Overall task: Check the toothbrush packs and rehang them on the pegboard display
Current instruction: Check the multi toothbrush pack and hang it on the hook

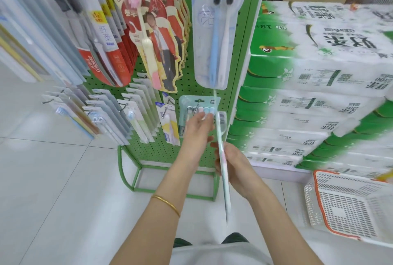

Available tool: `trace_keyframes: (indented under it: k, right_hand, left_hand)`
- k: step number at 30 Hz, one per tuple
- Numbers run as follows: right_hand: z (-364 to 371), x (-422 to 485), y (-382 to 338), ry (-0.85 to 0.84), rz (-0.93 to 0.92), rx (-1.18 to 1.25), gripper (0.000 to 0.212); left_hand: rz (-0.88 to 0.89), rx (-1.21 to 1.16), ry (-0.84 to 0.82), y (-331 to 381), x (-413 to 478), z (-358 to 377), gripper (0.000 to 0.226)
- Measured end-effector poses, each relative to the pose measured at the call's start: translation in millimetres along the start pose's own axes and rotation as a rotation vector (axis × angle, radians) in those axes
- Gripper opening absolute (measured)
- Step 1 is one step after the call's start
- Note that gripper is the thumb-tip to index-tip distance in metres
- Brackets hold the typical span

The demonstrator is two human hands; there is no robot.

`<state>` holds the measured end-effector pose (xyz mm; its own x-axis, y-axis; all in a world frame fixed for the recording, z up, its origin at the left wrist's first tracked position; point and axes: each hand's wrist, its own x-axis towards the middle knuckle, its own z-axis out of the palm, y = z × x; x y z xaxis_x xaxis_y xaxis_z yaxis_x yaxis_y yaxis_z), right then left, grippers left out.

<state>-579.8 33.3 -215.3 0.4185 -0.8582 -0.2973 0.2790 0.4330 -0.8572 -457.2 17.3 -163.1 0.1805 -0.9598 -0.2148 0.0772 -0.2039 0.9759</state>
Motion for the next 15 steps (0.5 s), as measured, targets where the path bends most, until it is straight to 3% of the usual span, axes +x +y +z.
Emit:
trace_keyframes:
  k: [4,6,10,15]
  right_hand:
    - [-3.0,0.8,0.1,0.334,-0.112,-0.238,0.040]
    - [-3.5,4.1,2.9,0.427,-0.133,-0.341,0.031]
    - [1.3,9.8,10.8,0.394,-0.153,-0.462,0.017]
    - [0.9,21.8,15.9,0.339,-0.132,-0.474,0.005]
  left_hand:
    - [-0.035,-0.153,-0.035,4.4,-11.7,-10.9,0.045]
    - [0.006,-0.051,0.002,-3.8,-13.7,-17.4,0.041]
    - [0.076,0.084,0.135,-24.8,-11.3,-31.2,0.034]
    - [0.017,0.096,0.218,-37.4,-9.5,-40.7,0.012]
